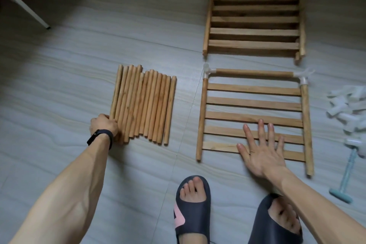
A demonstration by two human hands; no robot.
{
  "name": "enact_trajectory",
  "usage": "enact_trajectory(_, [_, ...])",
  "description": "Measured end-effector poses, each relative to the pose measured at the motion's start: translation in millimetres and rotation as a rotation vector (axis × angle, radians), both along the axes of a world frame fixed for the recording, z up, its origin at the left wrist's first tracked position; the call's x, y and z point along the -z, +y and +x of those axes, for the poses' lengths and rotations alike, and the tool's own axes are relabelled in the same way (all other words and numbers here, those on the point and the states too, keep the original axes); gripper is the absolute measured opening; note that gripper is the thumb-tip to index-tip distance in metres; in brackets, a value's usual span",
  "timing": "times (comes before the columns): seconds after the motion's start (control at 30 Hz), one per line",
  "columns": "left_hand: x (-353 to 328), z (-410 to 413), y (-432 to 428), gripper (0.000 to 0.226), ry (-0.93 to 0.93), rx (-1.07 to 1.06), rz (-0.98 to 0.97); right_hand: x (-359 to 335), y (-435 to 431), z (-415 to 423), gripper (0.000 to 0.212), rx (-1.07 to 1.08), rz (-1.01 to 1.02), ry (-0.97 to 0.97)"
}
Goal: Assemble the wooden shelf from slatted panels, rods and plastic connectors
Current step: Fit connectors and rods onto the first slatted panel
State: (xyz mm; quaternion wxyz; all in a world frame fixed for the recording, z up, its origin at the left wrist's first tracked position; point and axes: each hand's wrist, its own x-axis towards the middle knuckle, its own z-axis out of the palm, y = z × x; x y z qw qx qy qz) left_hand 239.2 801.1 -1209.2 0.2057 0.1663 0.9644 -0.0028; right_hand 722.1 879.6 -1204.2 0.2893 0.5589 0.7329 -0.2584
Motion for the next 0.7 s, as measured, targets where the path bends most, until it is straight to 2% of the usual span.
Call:
enact_trajectory(0.1, [-17.0,11.0,8.3,0.034,0.036,0.028,0.086,1.1,-0.5,1.2,0.067,-0.012,0.002,0.003])
enact_trajectory(0.2, [-42.2,54.8,19.8,0.032,-0.030,0.121,0.357,3.1,-1.0,2.7,0.067,-0.016,0.008,0.008])
enact_trajectory(0.23, [-50.9,75.9,22.0,0.033,-0.133,0.112,0.443,3.6,-0.4,1.9,0.068,-0.012,0.013,0.013])
enact_trajectory(0.3, [-63.8,121.7,25.0,0.036,-0.478,0.052,0.560,2.5,0.2,0.6,0.069,-0.005,0.013,0.023])
enact_trajectory(0.4, [-65.3,190.6,30.4,0.028,-0.958,0.044,0.590,-8.4,-5.5,-1.7,0.076,0.057,0.120,0.162])
enact_trajectory(0.47, [-60.7,238.6,39.4,0.024,-1.147,-0.017,0.639,-23.0,-14.2,-4.8,0.076,0.288,0.225,0.422])
enact_trajectory(0.5, [-57.0,262.3,44.6,0.023,-1.186,-0.044,0.648,-32.1,-18.6,-6.0,0.069,0.461,0.210,0.584])
enact_trajectory(0.57, [-49.7,302.5,52.7,0.019,-1.255,-0.078,0.662,-47.6,-27.3,-9.2,0.044,0.807,0.032,0.888])
enact_trajectory(0.63, [-43.3,332.2,57.7,0.021,-1.311,-0.091,0.660,-55.4,-33.4,-4.8,0.021,0.988,-0.032,0.982])
enact_trajectory(0.7, [-38.3,349.6,60.4,0.025,-1.328,-0.075,0.620,-54.3,-36.3,7.7,0.015,1.061,0.035,0.979])
